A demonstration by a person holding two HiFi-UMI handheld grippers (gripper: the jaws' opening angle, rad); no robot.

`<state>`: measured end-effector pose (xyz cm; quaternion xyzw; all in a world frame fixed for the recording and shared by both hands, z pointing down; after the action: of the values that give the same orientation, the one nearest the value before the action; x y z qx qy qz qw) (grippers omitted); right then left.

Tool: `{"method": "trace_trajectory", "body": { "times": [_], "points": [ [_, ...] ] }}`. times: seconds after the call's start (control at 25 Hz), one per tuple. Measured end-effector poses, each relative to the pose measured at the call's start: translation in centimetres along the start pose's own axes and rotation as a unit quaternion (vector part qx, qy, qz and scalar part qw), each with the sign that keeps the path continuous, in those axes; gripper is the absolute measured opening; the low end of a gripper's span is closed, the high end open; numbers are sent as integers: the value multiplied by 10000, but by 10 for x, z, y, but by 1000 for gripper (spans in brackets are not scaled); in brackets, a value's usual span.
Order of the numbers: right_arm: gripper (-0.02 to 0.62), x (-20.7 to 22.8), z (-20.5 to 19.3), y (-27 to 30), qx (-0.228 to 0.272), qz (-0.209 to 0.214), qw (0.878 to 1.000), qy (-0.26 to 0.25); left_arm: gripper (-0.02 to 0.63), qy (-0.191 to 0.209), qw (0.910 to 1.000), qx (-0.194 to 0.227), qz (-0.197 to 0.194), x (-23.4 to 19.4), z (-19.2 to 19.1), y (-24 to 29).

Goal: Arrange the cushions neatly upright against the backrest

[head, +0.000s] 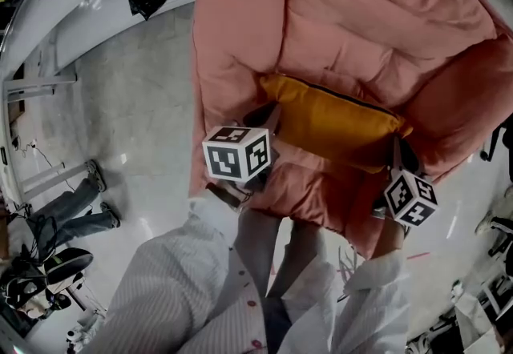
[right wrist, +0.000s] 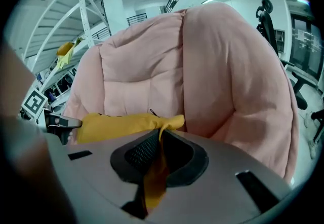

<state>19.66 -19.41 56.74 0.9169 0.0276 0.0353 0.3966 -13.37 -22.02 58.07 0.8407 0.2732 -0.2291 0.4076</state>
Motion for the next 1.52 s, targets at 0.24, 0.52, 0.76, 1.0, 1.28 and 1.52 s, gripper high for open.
{"method": "trace_trajectory", "body": {
  "times": [0.24,0.52,0.76,1.0,1.28,1.52],
  "points": [
    [37,5,-25,14,-352,-35,9993,-117,18,2,9998,-158,90,-4,-12,10],
    [37,45,-71,-10,-554,-229,9982,-60,29,107,9996,-248,41,34,-56,11],
    [37,21,-48,25,-843,-143,9963,59,60,96,9995,-265,148,-3,-29,20],
    [40,26,-41,5,-814,-231,9960,291,77,99,9995,-189,236,-3,-28,9],
    [40,-1,-23,-14,-630,-165,9972,374,104,-49,9995,-90,295,-13,-14,-17],
    [40,-34,8,-39,-334,41,9992,225,106,-3,9999,26,116,0,11,-47]
  ]
}}
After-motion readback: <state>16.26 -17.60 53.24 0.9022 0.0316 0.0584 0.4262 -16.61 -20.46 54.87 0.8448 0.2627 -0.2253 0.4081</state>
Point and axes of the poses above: the fingertips, and each gripper's own axes: y forward along the fingers, x to its right, z out of its top, the point moved 7 cm from there along -y, backward along the fingers, and after that the axes turned 13 degrees about -z, right-handed, at the moved point
